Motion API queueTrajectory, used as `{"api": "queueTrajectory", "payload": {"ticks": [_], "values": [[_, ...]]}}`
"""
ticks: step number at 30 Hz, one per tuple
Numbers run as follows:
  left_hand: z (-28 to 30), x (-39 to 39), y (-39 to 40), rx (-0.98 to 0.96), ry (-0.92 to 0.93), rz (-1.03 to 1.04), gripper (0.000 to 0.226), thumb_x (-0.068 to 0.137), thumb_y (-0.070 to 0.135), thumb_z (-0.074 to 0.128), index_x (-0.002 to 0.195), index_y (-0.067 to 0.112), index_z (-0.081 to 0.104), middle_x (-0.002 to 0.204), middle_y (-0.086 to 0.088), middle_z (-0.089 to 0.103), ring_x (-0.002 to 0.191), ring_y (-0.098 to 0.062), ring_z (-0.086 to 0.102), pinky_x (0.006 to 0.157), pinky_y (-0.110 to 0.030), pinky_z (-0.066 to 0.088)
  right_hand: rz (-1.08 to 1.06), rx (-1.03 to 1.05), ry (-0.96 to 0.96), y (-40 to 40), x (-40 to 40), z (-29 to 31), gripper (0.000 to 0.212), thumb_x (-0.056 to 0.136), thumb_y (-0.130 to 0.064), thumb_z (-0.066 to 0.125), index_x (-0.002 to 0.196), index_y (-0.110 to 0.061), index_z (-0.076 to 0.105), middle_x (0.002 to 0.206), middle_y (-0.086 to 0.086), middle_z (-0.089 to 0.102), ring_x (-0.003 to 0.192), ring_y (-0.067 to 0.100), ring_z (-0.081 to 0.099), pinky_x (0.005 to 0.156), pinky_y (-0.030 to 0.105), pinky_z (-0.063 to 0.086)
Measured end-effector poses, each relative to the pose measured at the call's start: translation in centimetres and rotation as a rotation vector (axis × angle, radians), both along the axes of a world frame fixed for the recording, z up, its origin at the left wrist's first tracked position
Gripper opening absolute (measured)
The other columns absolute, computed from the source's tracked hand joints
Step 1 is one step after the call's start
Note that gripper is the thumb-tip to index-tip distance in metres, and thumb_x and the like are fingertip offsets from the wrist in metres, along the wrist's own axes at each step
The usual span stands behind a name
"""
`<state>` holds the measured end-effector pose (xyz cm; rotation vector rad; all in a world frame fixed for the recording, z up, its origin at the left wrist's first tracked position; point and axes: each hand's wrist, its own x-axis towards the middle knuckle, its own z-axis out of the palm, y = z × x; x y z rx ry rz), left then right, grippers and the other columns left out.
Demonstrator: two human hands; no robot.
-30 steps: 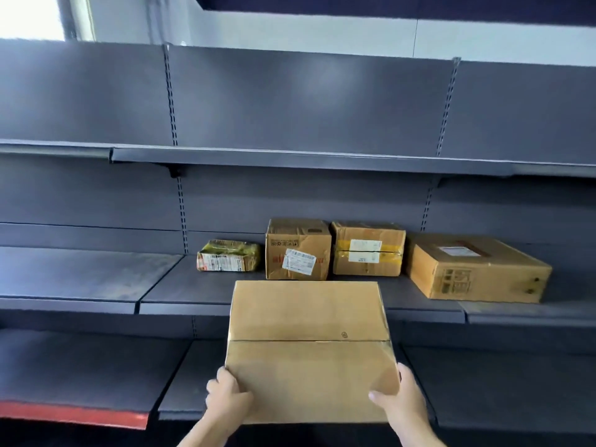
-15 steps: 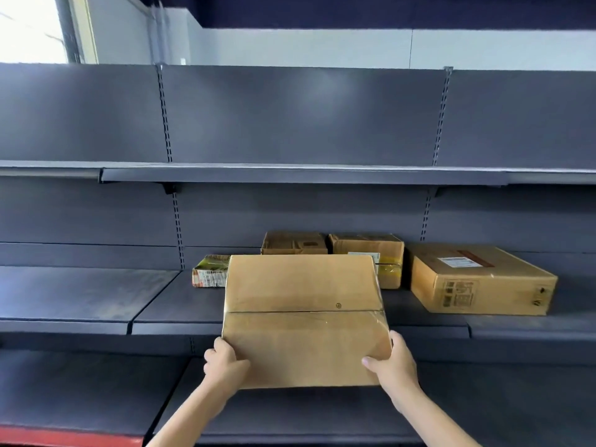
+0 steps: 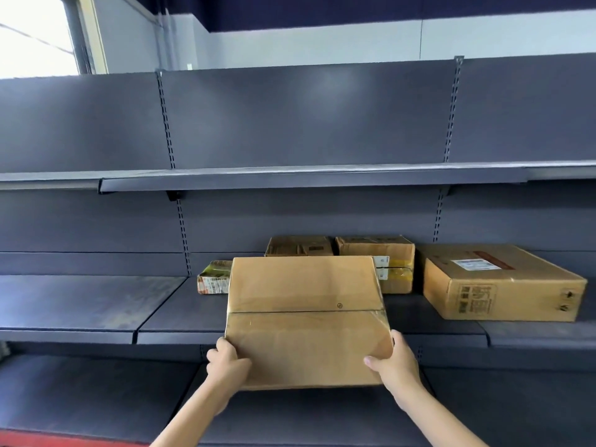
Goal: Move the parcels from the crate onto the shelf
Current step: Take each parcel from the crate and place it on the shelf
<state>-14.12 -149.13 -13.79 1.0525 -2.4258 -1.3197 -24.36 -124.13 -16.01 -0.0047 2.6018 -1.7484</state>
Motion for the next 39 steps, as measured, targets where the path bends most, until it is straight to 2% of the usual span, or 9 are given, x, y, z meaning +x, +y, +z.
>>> {"api": "queueTrajectory", "payload": {"ticks": [8, 15, 19, 21, 24, 28, 32, 36, 39], "values": [[-1.3, 0.3, -0.7, 0.201, 0.431, 0.066, 0.043, 0.083, -0.008, 0.043, 0.123, 0.007, 0.041, 0.118, -0.011, 0.047, 0.101, -0.023, 0.045, 0.079, -0.033, 0.038, -0.095, -0.139, 0.202, 1.0, 1.4, -1.8, 0.078, 0.070, -0.002, 0.077, 0.137, -0.010, 0.037, 0.131, 0.011, 0.051, 0.119, 0.029, 0.048, 0.100, 0.043, 0.042], [1.6, 0.4, -2.1, 0.576, 0.711, 0.112, 0.019, 0.087, 0.001, 0.040, 0.073, 0.006, 0.052, 0.078, -0.015, 0.054, 0.066, -0.027, 0.050, 0.058, -0.031, 0.036, -0.168, -0.188, 0.414, 1.1, 1.5, -1.1, 0.070, 0.063, 0.003, 0.080, 0.121, -0.009, 0.043, 0.115, 0.011, 0.054, 0.103, 0.029, 0.052, 0.083, 0.039, 0.045], [3.2, 1.0, -3.4, 0.576, 0.583, 0.002, 0.050, 0.095, 0.047, 0.036, 0.069, 0.007, 0.052, 0.074, -0.013, 0.059, 0.070, -0.032, 0.057, 0.064, -0.036, 0.046, -0.168, -0.173, 0.469, 1.3, 1.5, -0.9, 0.070, 0.063, 0.003, 0.080, 0.122, -0.004, 0.044, 0.116, 0.015, 0.053, 0.105, 0.032, 0.052, 0.086, 0.045, 0.047], [3.8, 1.3, -4.0, 0.510, 0.413, -0.094, 0.063, 0.085, 0.070, 0.028, 0.091, 0.015, 0.059, 0.088, -0.017, 0.066, 0.085, -0.037, 0.063, 0.067, -0.041, 0.051, -0.169, -0.136, 0.502, 1.5, 1.6, -1.1, 0.070, 0.062, 0.005, 0.080, 0.122, -0.002, 0.045, 0.117, 0.016, 0.053, 0.106, 0.033, 0.052, 0.085, 0.044, 0.047], [4.5, 1.5, -4.7, 0.522, 0.180, -0.190, 0.091, 0.058, 0.089, 0.020, 0.117, 0.027, 0.049, 0.107, -0.023, 0.065, 0.096, -0.040, 0.063, 0.072, -0.044, 0.051, -0.166, -0.058, 0.532, 1.7, 1.9, -1.6, 0.069, 0.062, 0.005, 0.080, 0.122, 0.000, 0.046, 0.118, 0.017, 0.052, 0.107, 0.033, 0.051, 0.085, 0.042, 0.044], [4.7, 1.8, -5.3, 0.624, 0.265, -0.125, 0.111, 0.047, 0.092, 0.030, 0.121, 0.013, 0.055, 0.110, -0.019, 0.066, 0.102, -0.036, 0.062, 0.085, -0.051, 0.052, -0.142, 0.003, 0.498, 1.8, 2.6, -3.0, 0.067, 0.063, 0.006, 0.079, 0.121, 0.001, 0.047, 0.117, 0.017, 0.052, 0.105, 0.036, 0.051, 0.078, 0.035, 0.039], [4.4, 2.6, -6.7, 0.788, 0.180, -0.145, 0.125, 0.050, 0.094, 0.030, 0.101, -0.014, 0.065, 0.102, -0.034, 0.067, 0.100, -0.045, 0.062, 0.085, -0.056, 0.050, -0.130, 0.058, 0.452, 1.7, 3.2, -4.0, 0.069, 0.061, 0.009, 0.079, 0.122, 0.005, 0.047, 0.119, 0.022, 0.053, 0.107, 0.040, 0.052, 0.082, 0.041, 0.041], [3.6, 3.0, -7.1, 0.784, 0.181, -0.102, 0.085, 0.073, 0.074, 0.040, 0.096, -0.006, 0.058, 0.067, -0.025, 0.067, 0.082, -0.043, 0.063, 0.086, -0.060, 0.049, -0.121, 0.059, 0.381, 1.3, 3.8, -4.3, 0.067, 0.063, 0.011, 0.077, 0.123, 0.006, 0.046, 0.117, 0.023, 0.053, 0.107, 0.039, 0.051, 0.086, 0.042, 0.042], [3.5, 3.3, -7.0, 0.774, 0.196, -0.087, 0.075, 0.076, 0.069, 0.040, 0.093, -0.002, 0.060, 0.067, -0.023, 0.068, 0.082, -0.044, 0.063, 0.083, -0.061, 0.050, -0.062, 0.048, 0.332, 1.3, 3.7, -4.2, 0.060, 0.068, 0.007, 0.076, 0.121, 0.001, 0.047, 0.114, 0.018, 0.055, 0.103, 0.032, 0.052, 0.086, 0.041, 0.044]]}}
